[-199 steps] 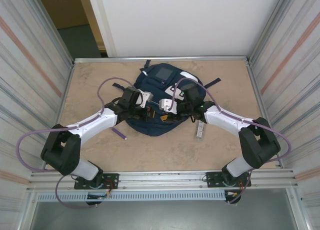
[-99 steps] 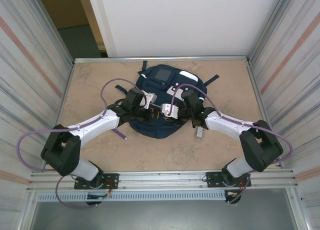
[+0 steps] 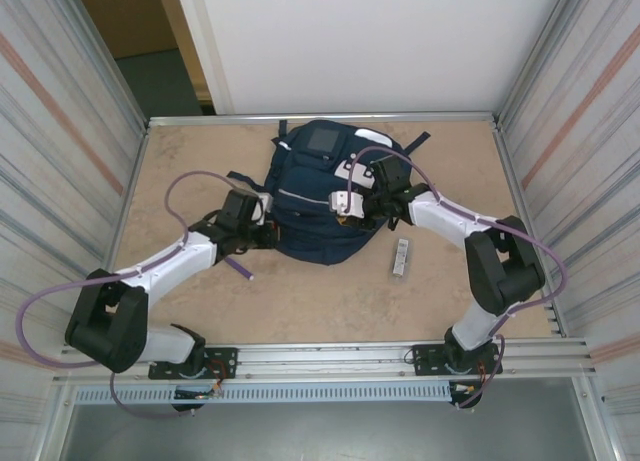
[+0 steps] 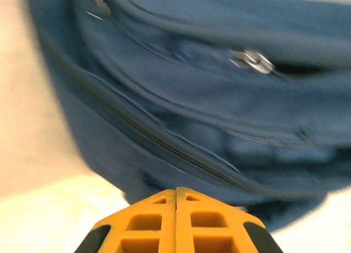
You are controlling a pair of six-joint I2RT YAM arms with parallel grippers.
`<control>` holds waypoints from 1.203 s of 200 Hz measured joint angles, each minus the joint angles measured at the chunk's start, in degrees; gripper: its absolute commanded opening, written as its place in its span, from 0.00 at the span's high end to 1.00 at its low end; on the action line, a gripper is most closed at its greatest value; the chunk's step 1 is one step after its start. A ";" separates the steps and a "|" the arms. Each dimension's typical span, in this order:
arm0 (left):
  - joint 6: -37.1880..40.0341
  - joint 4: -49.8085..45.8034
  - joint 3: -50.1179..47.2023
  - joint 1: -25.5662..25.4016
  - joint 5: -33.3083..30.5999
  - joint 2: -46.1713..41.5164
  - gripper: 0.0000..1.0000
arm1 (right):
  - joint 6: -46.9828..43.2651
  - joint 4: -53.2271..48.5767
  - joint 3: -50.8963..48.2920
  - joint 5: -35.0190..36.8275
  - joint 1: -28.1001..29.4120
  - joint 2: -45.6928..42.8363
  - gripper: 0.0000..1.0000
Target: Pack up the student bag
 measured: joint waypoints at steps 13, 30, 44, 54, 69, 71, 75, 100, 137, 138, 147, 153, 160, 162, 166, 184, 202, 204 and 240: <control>1.31 0.61 0.07 -2.73 1.51 -0.13 0.81 | -0.94 -0.94 0.07 -1.11 -1.07 0.02 0.93; 3.69 1.77 0.37 -4.59 3.56 -0.31 0.54 | -2.23 -1.36 -0.37 -2.08 -2.08 -0.42 0.89; 5.29 2.82 0.81 -4.57 3.93 -0.31 0.53 | -2.78 -0.92 -1.97 -1.77 -2.47 -1.57 0.64; 6.21 3.50 1.29 -4.26 3.74 -0.17 0.53 | -2.82 -0.90 -3.19 -0.59 -2.54 -2.43 0.61; 6.60 5.09 1.99 -3.52 3.52 0.52 0.54 | -2.75 -1.46 -4.17 1.44 -2.69 -3.41 0.60; 6.62 5.31 2.01 -3.43 3.54 0.59 0.54 | -2.75 -1.55 -4.22 1.60 -2.73 -3.48 0.59; 6.69 5.95 2.03 -3.17 3.54 0.83 0.54 | -2.56 -1.64 -4.26 1.53 -2.82 -3.76 0.59; 6.60 7.96 2.05 -1.31 3.69 2.05 0.54 | 0.59 0.68 -5.07 0.79 -2.38 -6.54 0.52; 3.13 8.66 2.14 3.48 4.76 2.19 0.54 | 6.99 8.74 -5.31 5.79 7.39 -6.38 0.52; 3.06 8.66 2.14 3.58 4.81 2.19 0.54 | 7.13 8.92 -5.25 6.12 7.80 -6.23 0.52; 2.29 8.68 2.14 4.70 5.25 2.16 0.54 | 8.28 9.62 -4.59 7.65 9.62 -4.76 0.52; 1.81 8.63 2.12 5.18 5.42 2.05 0.54 | 8.98 10.03 -3.91 8.74 10.45 -3.37 0.52; 1.55 8.55 2.08 5.60 5.75 1.77 0.54 | 9.94 10.21 -3.13 9.94 10.88 -1.79 0.52; 1.51 8.50 2.08 5.62 5.77 1.64 0.54 | 10.19 10.23 -2.89 10.36 10.95 -1.31 0.52; 1.36 8.59 1.97 5.64 5.86 1.33 0.54 | 10.60 10.23 -2.51 10.88 10.97 -0.55 0.52; 1.40 8.63 1.18 5.66 6.47 -0.74 0.54 | 12.55 10.36 -0.79 14.19 10.93 3.06 0.52; 1.84 8.66 0.11 5.66 7.45 -2.62 0.54 | 13.75 10.36 0.24 17.66 10.95 5.66 0.54; 1.86 8.68 -0.02 5.66 7.61 -2.80 0.54 | 13.84 10.36 0.31 18.05 10.99 5.90 0.55; 5.62 12.28 -2.62 5.18 10.91 -3.85 0.54 | 14.56 10.45 0.39 20.02 11.32 6.82 0.91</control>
